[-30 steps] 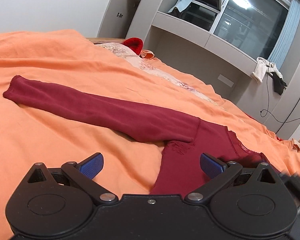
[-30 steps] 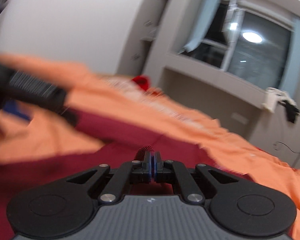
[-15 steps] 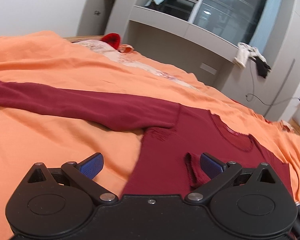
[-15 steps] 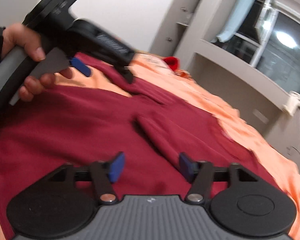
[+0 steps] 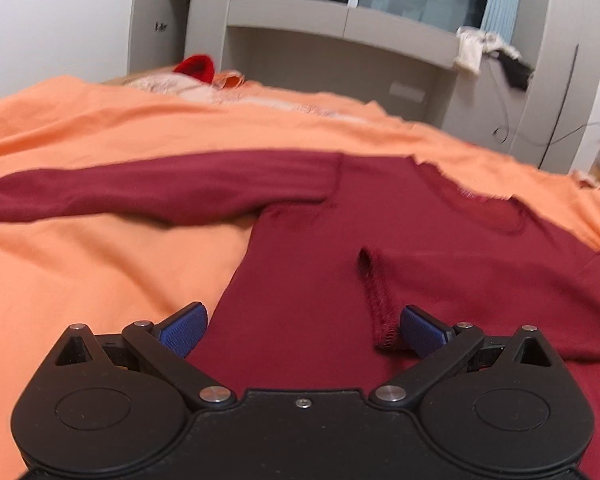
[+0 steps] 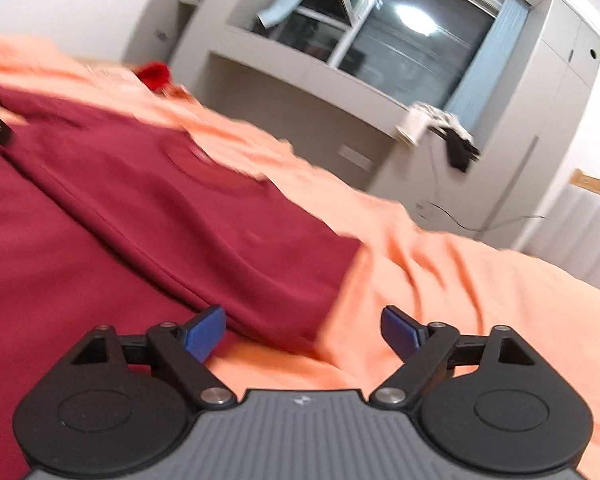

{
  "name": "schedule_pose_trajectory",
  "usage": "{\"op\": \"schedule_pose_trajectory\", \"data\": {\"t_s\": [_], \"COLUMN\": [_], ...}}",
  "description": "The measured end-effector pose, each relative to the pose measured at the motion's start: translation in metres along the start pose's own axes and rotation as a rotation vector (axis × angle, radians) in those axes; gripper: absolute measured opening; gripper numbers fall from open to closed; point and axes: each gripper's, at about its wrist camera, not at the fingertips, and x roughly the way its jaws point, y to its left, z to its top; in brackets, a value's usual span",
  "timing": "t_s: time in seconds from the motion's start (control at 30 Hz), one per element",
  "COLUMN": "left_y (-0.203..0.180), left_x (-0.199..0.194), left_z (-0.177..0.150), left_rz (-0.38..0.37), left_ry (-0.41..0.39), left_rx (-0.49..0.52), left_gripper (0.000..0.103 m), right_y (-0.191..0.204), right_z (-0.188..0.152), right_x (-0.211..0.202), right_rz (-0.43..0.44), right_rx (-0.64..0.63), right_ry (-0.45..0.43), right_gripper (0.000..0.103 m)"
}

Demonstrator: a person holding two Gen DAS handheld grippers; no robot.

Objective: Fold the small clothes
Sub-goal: 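Fold the held sleeve across the top's body and open the right gripper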

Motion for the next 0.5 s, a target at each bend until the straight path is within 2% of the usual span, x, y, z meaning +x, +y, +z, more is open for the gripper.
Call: {"op": "schedule_pose_trajectory", "data": {"t_s": [0.17, 0.2, 0.33, 0.37, 0.4, 0.43, 0.5], "left_y": [-0.001, -0.002, -0.006, -0.007, -0.007, -0.007, -0.007], "left_x": [0.0, -0.001, 0.0, 0.0, 0.0, 0.0, -0.001], "left_z": [-0.005, -0.005, -0.007, -0.008, -0.008, -0.008, -0.008], "left_rz": [0.007, 0.011, 0.028, 0.03, 0.03, 0.03, 0.029], "left_ry": [0.014, 0.015, 0.016, 0.015, 0.015, 0.015, 0.014], "left_rx": [0.034, 0.042, 0.064, 0.067, 0.068, 0.067, 0.066], "left_gripper": [0.102, 0.102, 0.103, 0.103, 0.103, 0.103, 0.103], "right_y": [-0.002, 0.0, 0.01, 0.013, 0.01, 0.013, 0.013], "right_z": [-0.017, -0.019, -0.016, -0.016, -0.012, -0.012, -0.009], "right_x": [0.021, 0.022, 0.033, 0.036, 0.042, 0.042, 0.043], "right_rz": [-0.016, -0.014, -0.031, -0.035, -0.029, -0.014, -0.014], "right_rx": [-0.028, -0.033, -0.125, -0.162, -0.183, -0.192, -0.184], "right_ry": [0.072, 0.07, 0.028, 0.016, 0.015, 0.026, 0.041], "right_gripper": [0.065, 0.06, 0.051, 0.04, 0.021, 0.013, 0.01]}}
